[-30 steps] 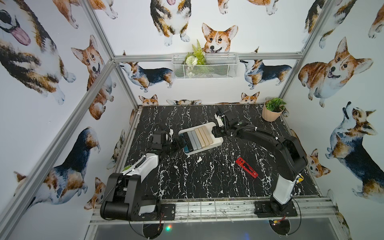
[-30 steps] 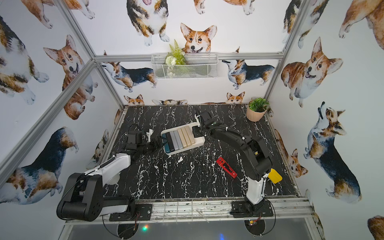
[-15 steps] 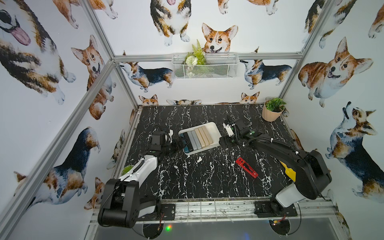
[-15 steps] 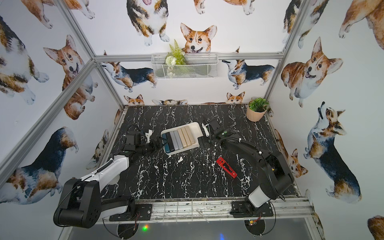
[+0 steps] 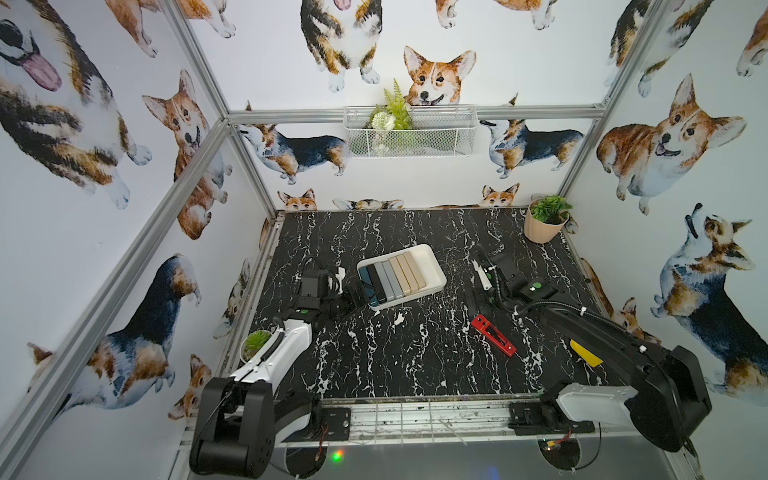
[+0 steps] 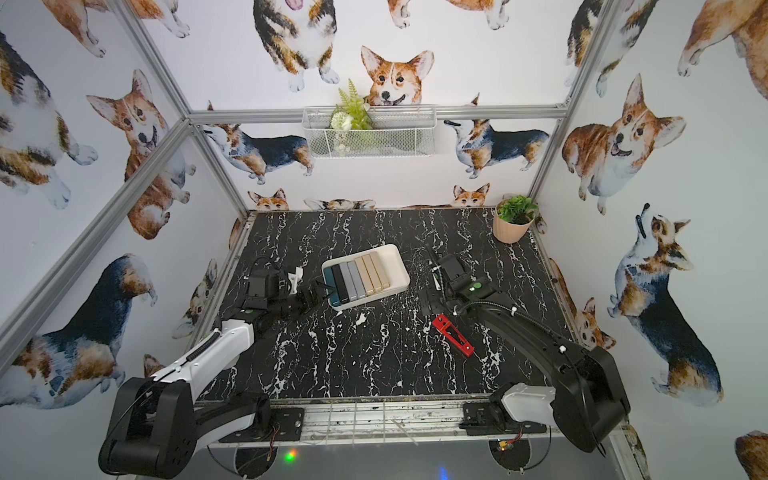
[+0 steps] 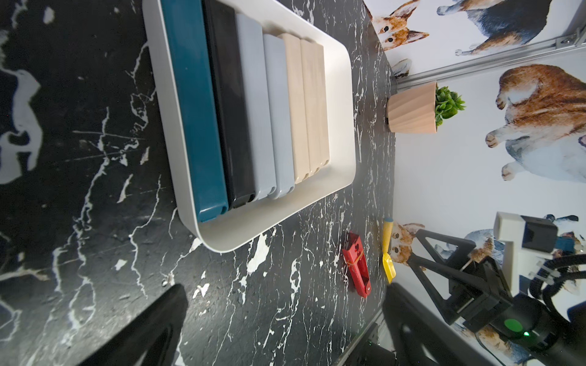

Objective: Put the pruning pliers into the storage box
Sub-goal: Pick up the pruning pliers from the center of the board.

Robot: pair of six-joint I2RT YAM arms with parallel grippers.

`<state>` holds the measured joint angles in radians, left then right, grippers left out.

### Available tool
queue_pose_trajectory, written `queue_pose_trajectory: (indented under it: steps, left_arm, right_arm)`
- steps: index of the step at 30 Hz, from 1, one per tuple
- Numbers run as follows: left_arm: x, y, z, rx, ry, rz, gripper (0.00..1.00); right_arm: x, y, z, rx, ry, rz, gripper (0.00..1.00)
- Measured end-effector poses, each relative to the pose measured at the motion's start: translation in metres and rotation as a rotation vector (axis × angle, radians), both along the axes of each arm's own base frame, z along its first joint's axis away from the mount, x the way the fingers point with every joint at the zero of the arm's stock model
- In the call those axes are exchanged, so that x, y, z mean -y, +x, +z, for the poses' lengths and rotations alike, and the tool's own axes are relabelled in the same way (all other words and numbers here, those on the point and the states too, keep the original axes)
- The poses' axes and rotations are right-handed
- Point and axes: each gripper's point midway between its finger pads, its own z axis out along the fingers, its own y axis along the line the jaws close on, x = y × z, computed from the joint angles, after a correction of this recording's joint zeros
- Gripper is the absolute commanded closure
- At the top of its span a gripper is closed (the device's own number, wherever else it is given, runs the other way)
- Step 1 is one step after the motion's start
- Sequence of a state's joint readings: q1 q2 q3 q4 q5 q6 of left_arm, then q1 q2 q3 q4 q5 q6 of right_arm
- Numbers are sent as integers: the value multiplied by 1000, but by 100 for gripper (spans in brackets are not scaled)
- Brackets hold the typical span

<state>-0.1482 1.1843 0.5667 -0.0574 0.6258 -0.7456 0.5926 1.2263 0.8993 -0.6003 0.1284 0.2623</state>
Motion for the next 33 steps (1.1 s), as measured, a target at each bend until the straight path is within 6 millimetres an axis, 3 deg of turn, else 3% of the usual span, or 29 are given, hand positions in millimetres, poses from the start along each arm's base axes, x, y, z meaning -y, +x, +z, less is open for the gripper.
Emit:
queue_pose_trajectory:
  steps: [10, 21, 27, 33]
  left_arm:
    - [0, -7, -14, -50, -9, 12, 0]
    - [0, -7, -21, -72, -9, 13, 0]
    - [2, -6, -22, -72, -12, 9, 0]
    - [3, -6, -21, -68, -13, 9, 0]
  right_arm:
    - [38, -28, -12, -36, -1, -118, 10]
    - [56, -51, -25, -105, 15, -258, 23]
    - [62, -61, -45, -177, 2, -332, 33]
    - [66, -68, -64, -231, -22, -375, 35]
